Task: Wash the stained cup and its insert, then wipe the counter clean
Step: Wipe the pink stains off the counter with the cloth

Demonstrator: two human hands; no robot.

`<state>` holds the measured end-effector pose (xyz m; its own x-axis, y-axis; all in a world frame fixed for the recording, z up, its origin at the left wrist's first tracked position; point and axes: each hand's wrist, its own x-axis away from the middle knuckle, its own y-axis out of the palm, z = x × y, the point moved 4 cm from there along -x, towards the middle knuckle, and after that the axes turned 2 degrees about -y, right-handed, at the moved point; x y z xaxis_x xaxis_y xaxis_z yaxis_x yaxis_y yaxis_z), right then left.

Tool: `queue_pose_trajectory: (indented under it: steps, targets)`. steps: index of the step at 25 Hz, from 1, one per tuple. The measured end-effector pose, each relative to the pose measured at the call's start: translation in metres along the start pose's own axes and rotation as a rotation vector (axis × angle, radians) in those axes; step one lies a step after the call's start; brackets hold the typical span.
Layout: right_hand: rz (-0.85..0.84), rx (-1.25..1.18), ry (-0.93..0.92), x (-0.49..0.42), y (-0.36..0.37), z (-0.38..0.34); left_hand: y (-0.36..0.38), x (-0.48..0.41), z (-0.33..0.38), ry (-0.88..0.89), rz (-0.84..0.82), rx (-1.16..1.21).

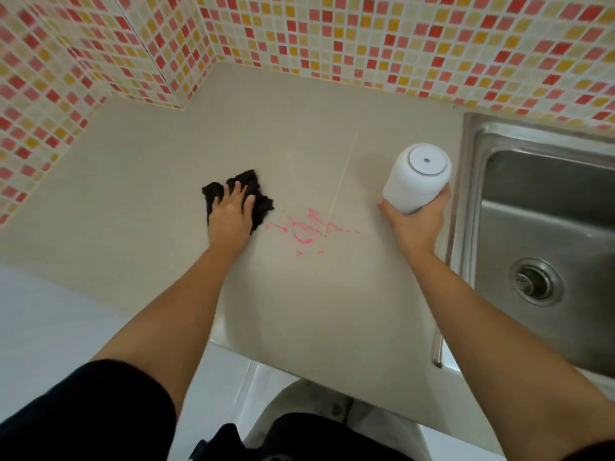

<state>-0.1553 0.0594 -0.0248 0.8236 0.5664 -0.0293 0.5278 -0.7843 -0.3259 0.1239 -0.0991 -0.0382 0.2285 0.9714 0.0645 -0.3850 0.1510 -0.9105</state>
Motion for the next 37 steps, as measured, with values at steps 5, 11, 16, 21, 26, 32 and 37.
queue_pose_trajectory:
  steps: [5, 11, 16, 21, 26, 32, 37]
  targets:
    - [0.046, -0.012, -0.011, -0.005, 0.005, -0.009, 0.018, 0.099, 0.032, 0.165, -0.134, 0.094]
    - [-0.071, -0.052, -0.203, -0.043, -0.001, -0.070, 0.030, 0.062, 0.039, -0.304, 0.023, -0.023]
    - [-0.217, 0.051, -0.283, -0.058, 0.008, -0.092, 0.071, 0.047, 0.131, 0.034, -0.111, -0.006]
    - [-0.266, 0.067, -0.284, -0.061, 0.014, -0.093, 0.054, 0.115, 0.066, 0.104, -0.057, -0.274]
    - [-0.285, 0.032, -0.303, -0.062, 0.016, -0.100, 0.066, 0.041, 0.122, 0.013, -0.206, -0.217]
    - [-0.307, 0.039, -0.308, -0.067, 0.022, -0.100, 0.067, 0.141, 0.096, 0.411, -0.182, -0.347]
    - [-0.306, 0.048, -0.310, -0.072, 0.014, -0.095, 0.082, 0.072, 0.133, 0.212, -0.197, -0.291]
